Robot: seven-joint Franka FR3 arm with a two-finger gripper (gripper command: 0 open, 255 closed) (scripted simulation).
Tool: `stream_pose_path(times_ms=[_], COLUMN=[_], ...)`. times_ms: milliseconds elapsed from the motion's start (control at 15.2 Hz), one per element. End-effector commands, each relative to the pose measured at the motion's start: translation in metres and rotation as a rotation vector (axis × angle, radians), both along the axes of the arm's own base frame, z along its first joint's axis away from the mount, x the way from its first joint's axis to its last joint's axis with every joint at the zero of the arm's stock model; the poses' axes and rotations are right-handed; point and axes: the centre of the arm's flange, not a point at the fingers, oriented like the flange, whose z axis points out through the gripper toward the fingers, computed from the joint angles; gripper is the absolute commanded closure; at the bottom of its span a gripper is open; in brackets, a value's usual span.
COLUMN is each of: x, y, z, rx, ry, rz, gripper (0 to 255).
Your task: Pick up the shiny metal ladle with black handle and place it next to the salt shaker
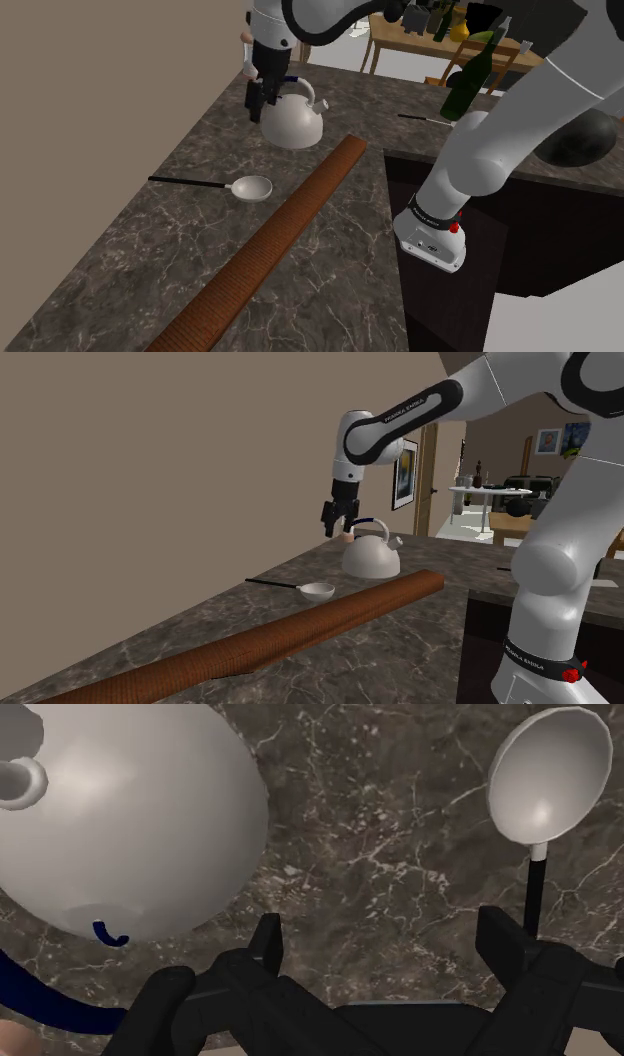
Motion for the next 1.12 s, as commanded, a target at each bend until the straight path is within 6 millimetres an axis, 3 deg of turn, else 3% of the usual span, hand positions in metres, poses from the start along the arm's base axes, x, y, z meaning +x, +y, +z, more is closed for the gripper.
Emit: stream_pose_path(times_ms=[0, 792, 1056], x=[0.006, 0.028, 0.029], y=[0.02, 0.145, 0.156], z=[-0.013, -0.095, -0.115], rx=[0.011, 0.069, 0.073], ry=[0.009, 0.066, 0.07], rz=[0.024, 0.163, 0.172], gripper=[0, 0, 0])
